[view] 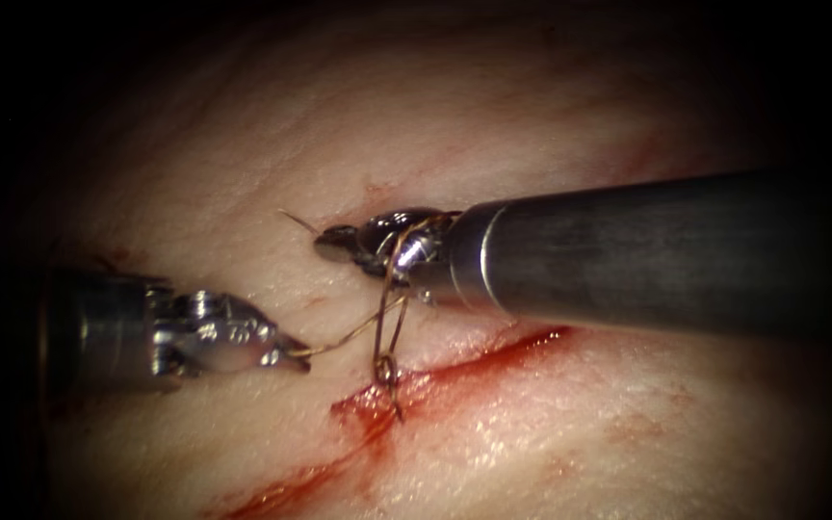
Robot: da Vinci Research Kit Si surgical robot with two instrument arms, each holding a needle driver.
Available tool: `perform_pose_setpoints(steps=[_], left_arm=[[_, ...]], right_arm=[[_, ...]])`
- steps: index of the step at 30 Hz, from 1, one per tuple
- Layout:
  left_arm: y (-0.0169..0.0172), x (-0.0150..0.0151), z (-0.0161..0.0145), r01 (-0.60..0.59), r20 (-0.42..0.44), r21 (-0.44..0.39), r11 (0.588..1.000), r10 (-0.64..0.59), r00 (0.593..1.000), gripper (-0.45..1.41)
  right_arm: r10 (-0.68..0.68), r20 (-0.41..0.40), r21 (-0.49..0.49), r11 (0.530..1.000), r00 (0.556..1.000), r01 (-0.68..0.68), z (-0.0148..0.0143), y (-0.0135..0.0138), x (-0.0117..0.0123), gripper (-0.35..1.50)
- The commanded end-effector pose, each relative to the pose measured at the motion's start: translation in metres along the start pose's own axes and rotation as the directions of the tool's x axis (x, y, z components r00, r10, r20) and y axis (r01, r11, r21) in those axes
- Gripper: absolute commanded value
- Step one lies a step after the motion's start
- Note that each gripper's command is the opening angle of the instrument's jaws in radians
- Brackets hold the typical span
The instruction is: Wound Closure
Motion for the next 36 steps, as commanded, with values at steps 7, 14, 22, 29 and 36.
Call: perform_pose_setpoints(steps=[7,14,22,29,36], left_arm=[[-0.0025,-0.0006,0.0012,-0.009,-0.008,0.0,1.0,0.009,1.0,-0.45],[-0.0064,-0.0016,0.0018,0.017,-0.029,0.011,1.0,-0.016,0.999,-0.45],[-0.012,-0.0023,0.001,0.044,-0.048,0.023,0.999,-0.042,0.998,-0.45],[-0.0167,-0.0017,-0.0003,0.061,-0.069,0.053,0.997,-0.057,0.996,-0.45],[-0.0204,-0.0001,-0.0019,0.101,-0.11,0.081,0.992,-0.092,0.99,-0.45]], right_arm=[[-0.016,-0.093,0.047,0.999,0.996,0.021,-0.0052,-0.0055,-0.002,-0.35],[-0.061,-0.111,0.051,0.996,0.992,0.067,-0.0087,-0.0094,-0.0057,-0.35],[-0.104,-0.157,0.05,0.992,0.982,0.113,-0.0117,-0.0097,-0.012,-0.35],[-0.14,-0.169,0.057,0.987,0.976,0.151,-0.0136,-0.0091,-0.0152,-0.35],[-0.221,-0.186,0.124,0.961,0.957,0.246,-0.0131,-0.0115,-0.0168,-0.35]])
